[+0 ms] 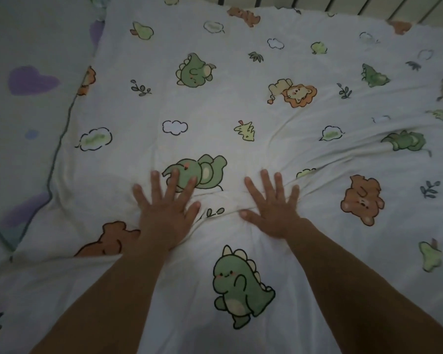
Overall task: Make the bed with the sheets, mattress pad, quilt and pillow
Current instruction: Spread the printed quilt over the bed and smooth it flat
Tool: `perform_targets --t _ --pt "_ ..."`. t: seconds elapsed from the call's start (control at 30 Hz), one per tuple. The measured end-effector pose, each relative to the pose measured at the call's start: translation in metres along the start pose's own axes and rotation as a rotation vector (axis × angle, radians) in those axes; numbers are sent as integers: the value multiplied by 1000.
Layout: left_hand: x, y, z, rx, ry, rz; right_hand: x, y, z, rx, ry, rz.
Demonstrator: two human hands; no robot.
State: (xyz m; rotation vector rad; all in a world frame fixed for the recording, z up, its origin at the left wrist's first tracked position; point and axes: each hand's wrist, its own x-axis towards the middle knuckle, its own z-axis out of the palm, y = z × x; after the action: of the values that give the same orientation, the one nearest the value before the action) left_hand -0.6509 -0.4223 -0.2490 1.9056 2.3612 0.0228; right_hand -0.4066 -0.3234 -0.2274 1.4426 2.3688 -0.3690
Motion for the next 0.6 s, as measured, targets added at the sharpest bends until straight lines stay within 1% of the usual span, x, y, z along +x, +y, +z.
perform_targets --t 0.07,0.2,0.33,0.47,0.6 --pt "-2 0 -3 -2 12 17 1 -2 -2 -23 -44 23" --pt "1 -2 -1 14 -3 16 8 -5 -8 -42 -76 50" --pt "1 -1 -4 20 -39 24 7 -5 -9 -9 -117 57" --pt "3 -1 -6 28 -43 32 7 -6 -10 -18 -86 70" --pt "6 -4 -5 19 -96 50 -7 -17 -8 13 -79 102"
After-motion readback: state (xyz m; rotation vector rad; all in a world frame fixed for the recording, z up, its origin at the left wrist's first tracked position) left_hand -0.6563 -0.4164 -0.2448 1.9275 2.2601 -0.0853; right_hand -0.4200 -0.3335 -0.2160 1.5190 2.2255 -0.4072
